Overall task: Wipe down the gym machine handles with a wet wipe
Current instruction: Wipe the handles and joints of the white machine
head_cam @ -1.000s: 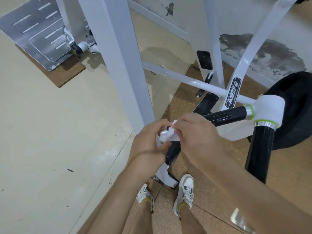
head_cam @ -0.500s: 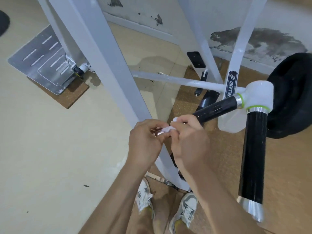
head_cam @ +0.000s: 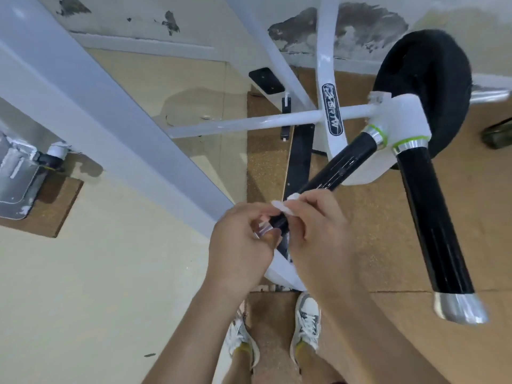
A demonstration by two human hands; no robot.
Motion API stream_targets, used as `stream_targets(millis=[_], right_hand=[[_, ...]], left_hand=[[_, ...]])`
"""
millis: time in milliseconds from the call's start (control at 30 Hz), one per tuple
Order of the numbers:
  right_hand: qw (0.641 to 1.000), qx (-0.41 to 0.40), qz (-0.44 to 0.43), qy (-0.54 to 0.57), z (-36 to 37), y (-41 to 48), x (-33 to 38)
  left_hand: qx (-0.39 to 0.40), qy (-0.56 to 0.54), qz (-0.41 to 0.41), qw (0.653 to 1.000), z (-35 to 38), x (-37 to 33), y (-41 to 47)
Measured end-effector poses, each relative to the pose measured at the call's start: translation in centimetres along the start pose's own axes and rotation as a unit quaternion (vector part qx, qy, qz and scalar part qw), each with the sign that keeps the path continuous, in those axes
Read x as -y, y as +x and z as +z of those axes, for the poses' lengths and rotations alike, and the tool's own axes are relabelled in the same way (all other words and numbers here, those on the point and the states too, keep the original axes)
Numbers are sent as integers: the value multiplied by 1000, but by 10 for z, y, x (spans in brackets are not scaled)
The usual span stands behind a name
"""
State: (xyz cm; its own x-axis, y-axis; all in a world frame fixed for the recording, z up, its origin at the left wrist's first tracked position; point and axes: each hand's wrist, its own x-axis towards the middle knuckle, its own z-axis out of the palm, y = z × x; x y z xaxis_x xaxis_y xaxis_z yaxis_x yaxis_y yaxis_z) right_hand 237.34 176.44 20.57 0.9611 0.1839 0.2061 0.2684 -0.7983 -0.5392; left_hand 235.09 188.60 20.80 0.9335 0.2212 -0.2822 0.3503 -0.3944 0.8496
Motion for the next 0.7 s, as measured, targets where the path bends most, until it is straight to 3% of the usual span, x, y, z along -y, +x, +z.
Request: stream_targets(millis=[133, 267, 333, 433, 600, 700], right_hand=[[996, 64, -63, -19, -3, -3, -1], [998, -39, 10, -45, -16, 26, -7], [999, -29, 11, -44, -8, 15, 0], [996, 37, -68, -33, 1, -6, 4], [997, -53, 7, -49, -8, 22, -8], [998, 21, -38, -34, 0, 2, 1]], left_hand=[[28, -2, -19, 999, -5, 1, 2], [55, -14, -5, 998, -12, 2, 2], [63, -16, -1, 998, -13, 2, 2], [72, -3, 13, 997, -16, 4, 3], [82, 13, 5, 997, -19, 4, 4], [63, -4, 14, 998, -16, -1, 3]])
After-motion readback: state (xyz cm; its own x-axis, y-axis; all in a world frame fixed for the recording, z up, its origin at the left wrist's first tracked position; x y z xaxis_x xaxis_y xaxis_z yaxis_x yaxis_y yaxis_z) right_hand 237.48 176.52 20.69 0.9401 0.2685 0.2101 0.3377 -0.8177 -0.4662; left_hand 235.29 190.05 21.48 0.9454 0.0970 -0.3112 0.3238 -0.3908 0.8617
